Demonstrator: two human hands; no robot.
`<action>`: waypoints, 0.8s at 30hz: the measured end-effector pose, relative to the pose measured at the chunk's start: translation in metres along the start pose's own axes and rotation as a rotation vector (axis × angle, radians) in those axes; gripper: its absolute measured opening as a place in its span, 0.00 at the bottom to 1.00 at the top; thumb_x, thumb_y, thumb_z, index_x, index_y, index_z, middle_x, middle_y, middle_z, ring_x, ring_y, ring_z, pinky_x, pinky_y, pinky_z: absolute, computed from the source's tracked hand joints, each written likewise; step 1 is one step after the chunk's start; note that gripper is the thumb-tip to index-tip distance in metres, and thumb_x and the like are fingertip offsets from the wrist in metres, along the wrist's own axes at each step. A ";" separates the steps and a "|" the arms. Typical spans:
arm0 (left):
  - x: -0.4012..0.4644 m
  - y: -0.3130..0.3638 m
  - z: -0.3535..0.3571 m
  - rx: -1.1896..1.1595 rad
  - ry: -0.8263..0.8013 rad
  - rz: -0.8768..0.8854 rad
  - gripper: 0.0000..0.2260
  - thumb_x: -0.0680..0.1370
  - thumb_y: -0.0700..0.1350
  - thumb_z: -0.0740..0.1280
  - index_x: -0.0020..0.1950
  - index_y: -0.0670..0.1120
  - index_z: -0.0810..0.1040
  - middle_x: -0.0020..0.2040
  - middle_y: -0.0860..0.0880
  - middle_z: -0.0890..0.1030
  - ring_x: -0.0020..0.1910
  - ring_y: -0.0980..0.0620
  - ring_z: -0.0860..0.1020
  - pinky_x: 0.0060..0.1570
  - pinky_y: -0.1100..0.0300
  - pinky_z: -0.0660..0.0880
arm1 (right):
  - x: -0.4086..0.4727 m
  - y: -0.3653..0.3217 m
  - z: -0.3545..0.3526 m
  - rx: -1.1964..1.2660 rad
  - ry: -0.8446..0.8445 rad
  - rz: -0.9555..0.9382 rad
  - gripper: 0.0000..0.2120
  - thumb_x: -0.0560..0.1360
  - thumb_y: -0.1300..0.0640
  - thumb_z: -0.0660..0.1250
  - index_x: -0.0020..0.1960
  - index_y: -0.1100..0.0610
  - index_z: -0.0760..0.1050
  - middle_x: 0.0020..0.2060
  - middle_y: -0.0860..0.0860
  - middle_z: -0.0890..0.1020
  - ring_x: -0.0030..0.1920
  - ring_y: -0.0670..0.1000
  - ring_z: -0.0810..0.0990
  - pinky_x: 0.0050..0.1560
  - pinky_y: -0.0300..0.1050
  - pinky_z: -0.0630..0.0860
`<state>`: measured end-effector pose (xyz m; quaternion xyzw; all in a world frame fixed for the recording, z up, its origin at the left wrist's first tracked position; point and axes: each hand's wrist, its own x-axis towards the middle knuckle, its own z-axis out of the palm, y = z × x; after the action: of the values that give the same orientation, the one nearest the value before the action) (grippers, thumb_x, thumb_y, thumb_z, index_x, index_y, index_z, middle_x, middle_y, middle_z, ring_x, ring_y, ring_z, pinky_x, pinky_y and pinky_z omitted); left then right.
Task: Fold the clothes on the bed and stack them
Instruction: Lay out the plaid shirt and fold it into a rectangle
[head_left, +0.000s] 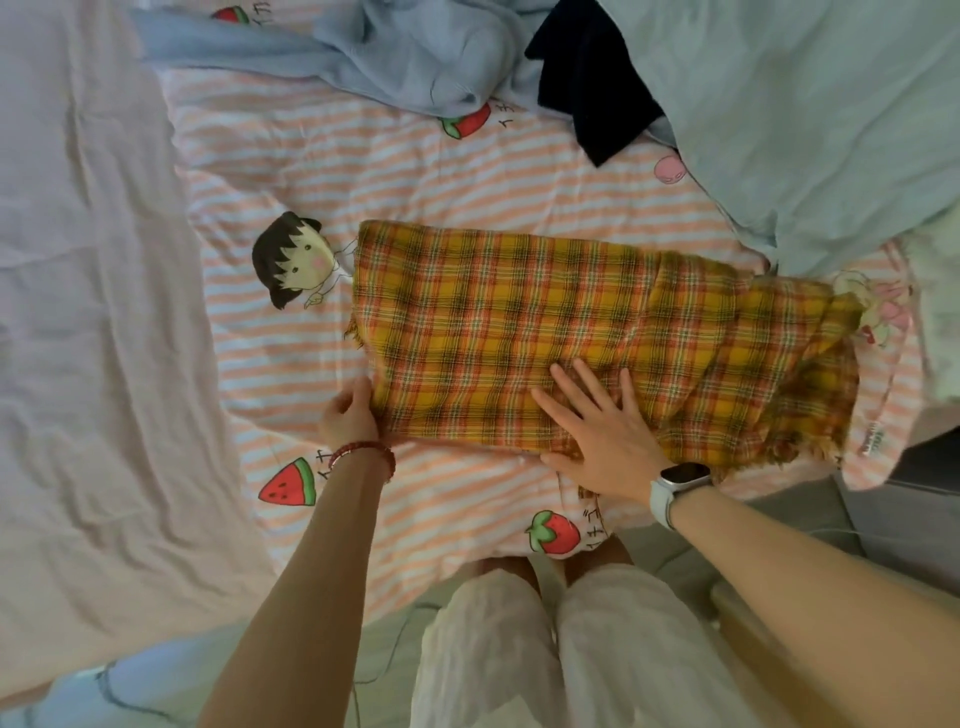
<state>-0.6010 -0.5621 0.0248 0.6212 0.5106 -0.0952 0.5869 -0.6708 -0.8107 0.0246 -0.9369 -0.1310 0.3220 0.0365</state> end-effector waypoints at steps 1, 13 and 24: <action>0.001 0.000 0.002 0.070 0.086 0.030 0.07 0.77 0.46 0.65 0.47 0.42 0.76 0.45 0.46 0.77 0.46 0.48 0.74 0.48 0.53 0.74 | -0.001 0.005 -0.001 0.025 0.012 -0.016 0.33 0.76 0.34 0.45 0.75 0.43 0.37 0.74 0.47 0.35 0.71 0.51 0.28 0.67 0.64 0.29; -0.104 -0.050 0.098 1.105 -0.183 1.084 0.23 0.74 0.48 0.66 0.69 0.46 0.69 0.71 0.41 0.66 0.71 0.38 0.62 0.66 0.35 0.54 | -0.057 0.110 -0.030 0.453 0.751 0.547 0.17 0.77 0.62 0.60 0.65 0.62 0.70 0.64 0.61 0.71 0.65 0.60 0.68 0.65 0.55 0.65; -0.139 -0.077 0.197 1.375 -0.487 1.193 0.28 0.77 0.62 0.53 0.76 0.57 0.51 0.77 0.50 0.44 0.75 0.44 0.42 0.69 0.38 0.37 | -0.044 0.200 -0.037 1.179 0.621 0.843 0.12 0.78 0.52 0.61 0.37 0.54 0.67 0.33 0.48 0.71 0.33 0.46 0.70 0.31 0.38 0.63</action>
<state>-0.6277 -0.8140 0.0176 0.9531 -0.1966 -0.1867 0.1341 -0.6369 -1.0141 0.0493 -0.7809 0.4436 0.0486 0.4371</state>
